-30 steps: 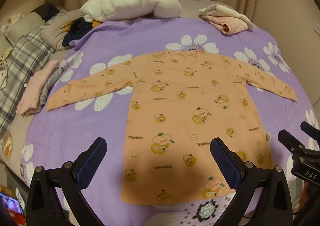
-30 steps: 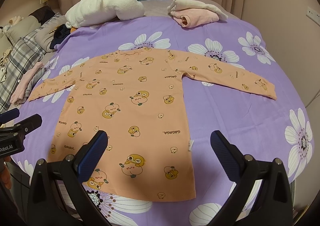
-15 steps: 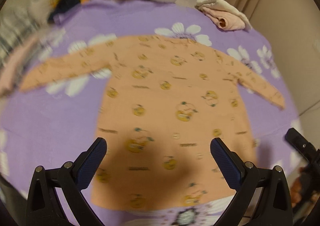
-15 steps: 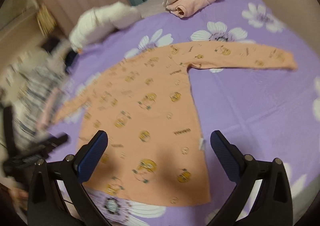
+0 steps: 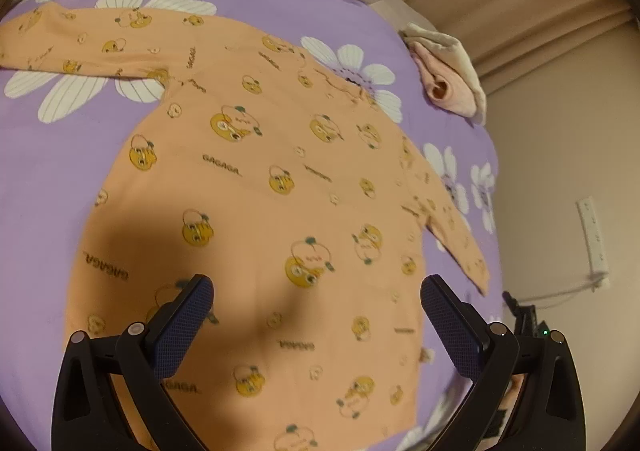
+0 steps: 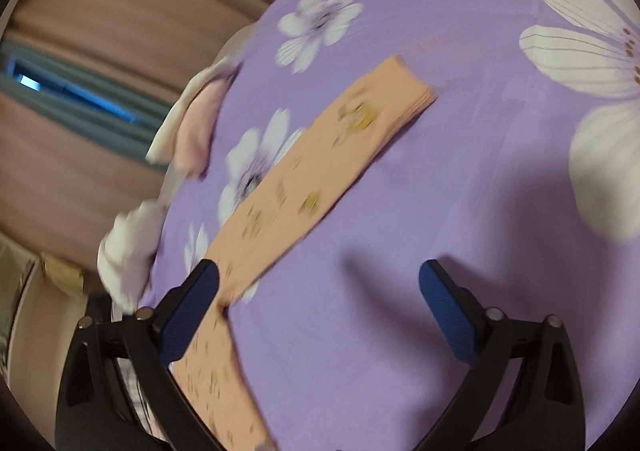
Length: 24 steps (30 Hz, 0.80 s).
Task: Fold small clothes
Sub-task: 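Grasp the cuff of one peach sleeve with the right gripper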
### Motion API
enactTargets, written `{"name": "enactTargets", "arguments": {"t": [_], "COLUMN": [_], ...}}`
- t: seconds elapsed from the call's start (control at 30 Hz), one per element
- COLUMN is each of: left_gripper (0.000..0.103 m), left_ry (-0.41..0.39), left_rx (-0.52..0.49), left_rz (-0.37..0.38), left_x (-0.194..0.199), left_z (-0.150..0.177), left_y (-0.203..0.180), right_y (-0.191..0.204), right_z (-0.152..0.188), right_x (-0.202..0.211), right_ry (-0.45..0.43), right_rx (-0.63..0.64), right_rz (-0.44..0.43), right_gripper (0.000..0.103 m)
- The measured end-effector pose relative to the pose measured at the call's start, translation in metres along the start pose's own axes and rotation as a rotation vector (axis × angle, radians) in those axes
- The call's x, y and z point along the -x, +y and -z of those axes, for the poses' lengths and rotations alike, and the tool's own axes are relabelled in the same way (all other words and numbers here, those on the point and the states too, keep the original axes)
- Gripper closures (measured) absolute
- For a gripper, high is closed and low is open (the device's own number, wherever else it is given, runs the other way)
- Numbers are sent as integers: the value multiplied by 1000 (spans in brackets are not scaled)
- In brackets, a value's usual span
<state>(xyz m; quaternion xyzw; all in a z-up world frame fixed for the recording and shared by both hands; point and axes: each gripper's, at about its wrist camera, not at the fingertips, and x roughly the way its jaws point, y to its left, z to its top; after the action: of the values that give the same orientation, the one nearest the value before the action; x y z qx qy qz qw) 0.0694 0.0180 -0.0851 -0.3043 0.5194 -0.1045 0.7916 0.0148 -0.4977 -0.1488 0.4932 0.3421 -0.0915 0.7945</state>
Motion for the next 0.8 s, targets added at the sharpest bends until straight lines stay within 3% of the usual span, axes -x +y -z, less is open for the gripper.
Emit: {"name": "enactTargets", "arguments": {"t": [0.2,0.33,0.53,0.63,0.7,0.8], "left_gripper": [1,1,1,1,1,1], "left_ry": [-44,-32,32,38,37,34], "left_rx": [-21,-27,-55,-76,-85,-102], "left_rz": [38,6,-60,-86,-95,-111], "left_x": [-8,-13,-23,-24,-22,-19], "left_z": [-6,-8,-8,-9,-9,-10], "left_y": [-7,-7,-4,-4,-4,-5], "right_y": [14,4,8,8,13,22], "right_z": [-21,-41,-58,-62,-66,-66], "right_x": [-38,-60,-74,-86,-91,-89], "right_ry": [-68,-111,-142,-144,-134,-135], "right_rx": [-76,-118,-164,-172,-171,-144], "right_rz": [-38,-71,-85,-68,-35,-16], "right_gripper": [17,28,53,72,92,93]}}
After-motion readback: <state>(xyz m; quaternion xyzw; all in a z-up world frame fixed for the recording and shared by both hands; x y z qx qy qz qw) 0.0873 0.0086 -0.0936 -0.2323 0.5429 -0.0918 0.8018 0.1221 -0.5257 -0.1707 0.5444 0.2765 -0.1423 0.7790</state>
